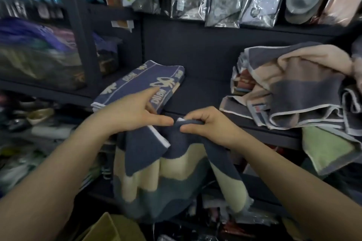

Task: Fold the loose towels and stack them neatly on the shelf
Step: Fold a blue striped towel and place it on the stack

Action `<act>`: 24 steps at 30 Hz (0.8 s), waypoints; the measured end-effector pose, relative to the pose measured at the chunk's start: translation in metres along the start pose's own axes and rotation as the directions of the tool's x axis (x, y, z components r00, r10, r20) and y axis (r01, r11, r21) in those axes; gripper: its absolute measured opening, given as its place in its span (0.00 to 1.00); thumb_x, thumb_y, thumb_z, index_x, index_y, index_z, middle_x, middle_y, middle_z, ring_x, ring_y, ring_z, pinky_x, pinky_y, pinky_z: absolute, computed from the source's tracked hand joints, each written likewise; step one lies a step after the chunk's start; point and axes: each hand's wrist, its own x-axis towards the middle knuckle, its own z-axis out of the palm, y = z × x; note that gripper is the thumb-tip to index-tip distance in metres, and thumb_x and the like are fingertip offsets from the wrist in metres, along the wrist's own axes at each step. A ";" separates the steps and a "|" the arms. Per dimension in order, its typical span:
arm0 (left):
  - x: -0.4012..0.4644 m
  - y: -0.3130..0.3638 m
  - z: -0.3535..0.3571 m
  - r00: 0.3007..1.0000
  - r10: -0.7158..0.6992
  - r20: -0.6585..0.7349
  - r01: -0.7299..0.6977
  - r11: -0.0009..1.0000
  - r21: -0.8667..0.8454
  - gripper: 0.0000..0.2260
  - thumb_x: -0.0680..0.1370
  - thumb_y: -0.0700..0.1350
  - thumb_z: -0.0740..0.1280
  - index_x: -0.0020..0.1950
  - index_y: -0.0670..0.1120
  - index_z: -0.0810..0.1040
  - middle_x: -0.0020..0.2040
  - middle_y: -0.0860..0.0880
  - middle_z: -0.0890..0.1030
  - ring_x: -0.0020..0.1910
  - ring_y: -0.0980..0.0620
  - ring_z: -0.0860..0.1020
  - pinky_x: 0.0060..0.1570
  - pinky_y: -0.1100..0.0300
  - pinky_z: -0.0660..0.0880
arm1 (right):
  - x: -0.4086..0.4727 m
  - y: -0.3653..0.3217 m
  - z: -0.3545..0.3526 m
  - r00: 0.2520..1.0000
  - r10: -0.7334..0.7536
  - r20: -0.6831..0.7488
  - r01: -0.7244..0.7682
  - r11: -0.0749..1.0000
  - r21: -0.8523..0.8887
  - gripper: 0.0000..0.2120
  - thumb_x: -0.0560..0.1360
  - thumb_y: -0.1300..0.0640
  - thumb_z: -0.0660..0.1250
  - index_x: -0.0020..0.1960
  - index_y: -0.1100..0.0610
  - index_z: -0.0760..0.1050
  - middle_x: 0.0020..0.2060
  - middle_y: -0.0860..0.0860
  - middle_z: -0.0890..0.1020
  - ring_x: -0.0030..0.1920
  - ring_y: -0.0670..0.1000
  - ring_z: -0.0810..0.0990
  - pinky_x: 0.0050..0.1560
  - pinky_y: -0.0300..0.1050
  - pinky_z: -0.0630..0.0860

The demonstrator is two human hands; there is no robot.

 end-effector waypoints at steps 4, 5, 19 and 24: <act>-0.003 -0.005 0.017 0.980 0.193 0.038 -0.197 0.956 0.217 0.21 0.65 0.62 0.72 0.48 0.48 0.78 0.42 0.50 0.81 0.43 0.53 0.78 0.44 0.54 0.73 | 0.015 -0.009 0.016 0.998 -0.027 -0.060 0.028 0.999 0.015 0.03 0.70 0.62 0.72 0.38 0.60 0.79 0.31 0.50 0.81 0.34 0.37 0.75 0.37 0.34 0.71; -0.004 -0.007 0.022 0.978 0.206 0.032 -0.208 0.960 0.186 0.16 0.68 0.58 0.72 0.42 0.46 0.78 0.38 0.48 0.80 0.39 0.51 0.77 0.41 0.54 0.72 | 0.017 -0.010 0.019 0.997 -0.025 -0.071 0.027 0.999 0.029 0.03 0.70 0.62 0.72 0.38 0.57 0.79 0.31 0.46 0.80 0.33 0.37 0.75 0.36 0.31 0.70; -0.007 -0.054 0.004 0.955 -0.283 0.084 0.157 0.247 -0.956 0.12 0.76 0.45 0.65 0.35 0.45 0.84 0.35 0.47 0.83 0.34 0.51 0.82 0.32 0.63 0.78 | -0.010 0.028 0.026 0.935 0.322 -0.151 -0.264 0.912 0.314 0.10 0.76 0.57 0.64 0.36 0.55 0.74 0.27 0.44 0.77 0.29 0.40 0.73 0.30 0.32 0.68; -0.002 -0.062 0.017 0.892 -0.451 0.007 0.203 0.388 -0.899 0.10 0.76 0.46 0.67 0.35 0.46 0.82 0.33 0.47 0.82 0.32 0.51 0.80 0.33 0.62 0.75 | -0.010 0.017 0.037 0.934 0.303 -0.188 -0.207 0.891 0.405 0.04 0.76 0.59 0.64 0.46 0.51 0.74 0.30 0.50 0.80 0.32 0.45 0.78 0.34 0.37 0.72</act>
